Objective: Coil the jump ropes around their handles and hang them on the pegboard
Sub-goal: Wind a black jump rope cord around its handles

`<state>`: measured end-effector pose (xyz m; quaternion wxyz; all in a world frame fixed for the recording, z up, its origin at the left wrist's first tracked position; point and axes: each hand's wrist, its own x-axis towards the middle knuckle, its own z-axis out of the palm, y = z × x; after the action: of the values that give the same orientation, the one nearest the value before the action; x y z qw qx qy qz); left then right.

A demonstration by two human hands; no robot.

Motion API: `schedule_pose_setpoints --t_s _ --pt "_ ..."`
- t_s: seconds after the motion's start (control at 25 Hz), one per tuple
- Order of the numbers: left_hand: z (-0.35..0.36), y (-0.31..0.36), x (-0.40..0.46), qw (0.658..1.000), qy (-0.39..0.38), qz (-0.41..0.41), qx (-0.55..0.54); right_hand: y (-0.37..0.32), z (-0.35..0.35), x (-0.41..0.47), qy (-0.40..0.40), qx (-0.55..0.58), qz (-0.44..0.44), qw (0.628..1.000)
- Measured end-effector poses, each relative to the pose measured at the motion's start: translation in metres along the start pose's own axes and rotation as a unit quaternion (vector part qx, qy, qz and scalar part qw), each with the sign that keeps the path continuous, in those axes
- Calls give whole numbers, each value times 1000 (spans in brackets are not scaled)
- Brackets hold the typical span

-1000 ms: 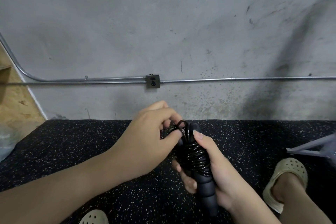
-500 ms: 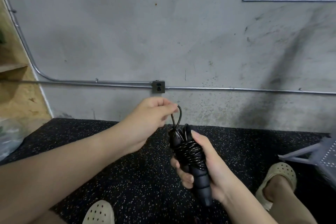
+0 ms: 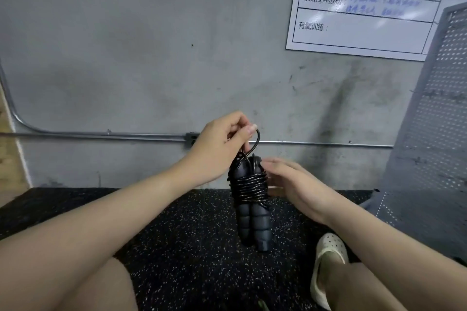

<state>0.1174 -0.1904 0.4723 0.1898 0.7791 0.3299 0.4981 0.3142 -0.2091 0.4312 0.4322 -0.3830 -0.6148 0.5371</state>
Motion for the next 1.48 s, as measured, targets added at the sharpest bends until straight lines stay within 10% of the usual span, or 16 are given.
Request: schedule_pose_setpoints --t_s 0.24,0.84,1.48 --pt "26 14 14 999 9 12 -39 -40 -27 -2 64 -197 -143 968" --pt "141 -20 81 994 -35 -37 -99 -15 -143 12 124 -223 -174 951" --pt "424 -39 204 971 -197 -26 -135 52 -378 -36 438 -246 -72 861"
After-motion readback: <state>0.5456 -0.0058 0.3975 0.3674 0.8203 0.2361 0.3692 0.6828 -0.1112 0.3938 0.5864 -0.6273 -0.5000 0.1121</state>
